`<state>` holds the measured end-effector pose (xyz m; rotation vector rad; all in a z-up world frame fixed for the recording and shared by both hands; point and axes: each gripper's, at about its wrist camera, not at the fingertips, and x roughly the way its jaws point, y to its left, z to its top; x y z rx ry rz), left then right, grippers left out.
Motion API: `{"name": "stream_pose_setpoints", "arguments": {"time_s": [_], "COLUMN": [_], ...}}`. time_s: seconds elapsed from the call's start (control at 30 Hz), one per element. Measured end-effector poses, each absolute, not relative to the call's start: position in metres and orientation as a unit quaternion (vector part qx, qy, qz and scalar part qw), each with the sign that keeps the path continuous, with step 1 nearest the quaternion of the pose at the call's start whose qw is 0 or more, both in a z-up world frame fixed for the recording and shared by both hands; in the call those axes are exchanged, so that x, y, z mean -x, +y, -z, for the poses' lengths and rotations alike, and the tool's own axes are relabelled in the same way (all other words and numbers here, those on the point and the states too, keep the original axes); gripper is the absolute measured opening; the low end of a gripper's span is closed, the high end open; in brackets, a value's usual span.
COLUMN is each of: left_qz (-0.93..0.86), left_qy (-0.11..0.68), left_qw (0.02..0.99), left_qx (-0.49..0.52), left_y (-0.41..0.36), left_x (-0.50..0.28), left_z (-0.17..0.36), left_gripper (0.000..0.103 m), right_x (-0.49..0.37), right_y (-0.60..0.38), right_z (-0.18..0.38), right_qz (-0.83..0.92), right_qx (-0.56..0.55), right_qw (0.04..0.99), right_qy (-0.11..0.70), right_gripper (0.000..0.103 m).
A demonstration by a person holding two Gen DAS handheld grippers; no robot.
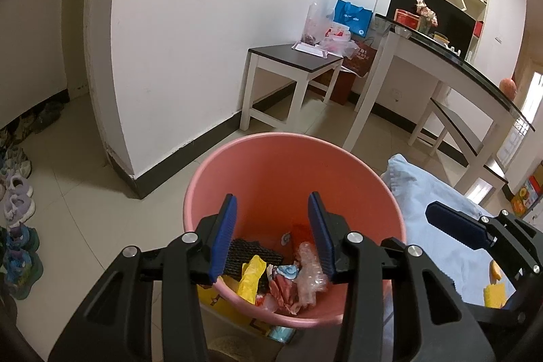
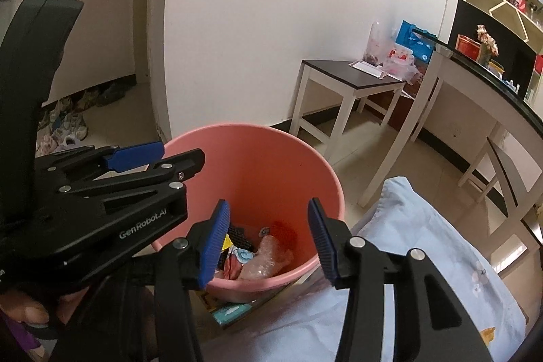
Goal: Collect trash
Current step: 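Move both open tools back over the remaining trash on the cloth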
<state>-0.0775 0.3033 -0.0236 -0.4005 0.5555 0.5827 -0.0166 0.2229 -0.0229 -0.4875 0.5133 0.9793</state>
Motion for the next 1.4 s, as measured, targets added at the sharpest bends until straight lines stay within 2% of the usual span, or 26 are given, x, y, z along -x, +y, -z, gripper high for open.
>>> {"name": "stream_pose_setpoints", "arguments": {"time_s": [0.6,1.4], "left_qz": [-0.233,-0.072], "left_qy": [0.25,0.303], "left_qw": [0.926,0.944], "left_qx": [0.159,0.112], "left_y": [0.247,0.11], "left_x": [0.082,0.028], "left_z": [-0.013,0.007], "left_gripper": [0.044,0.044], "right_x": [0.011,-0.042], "right_y": [0.134,-0.103], "right_z": [0.004,0.053], "right_qz": [-0.413,-0.221], "right_qx": [0.173,0.077], "right_qw": [0.851,0.894], "right_qy": [0.275,0.382], "right_gripper": [0.047,0.047]}}
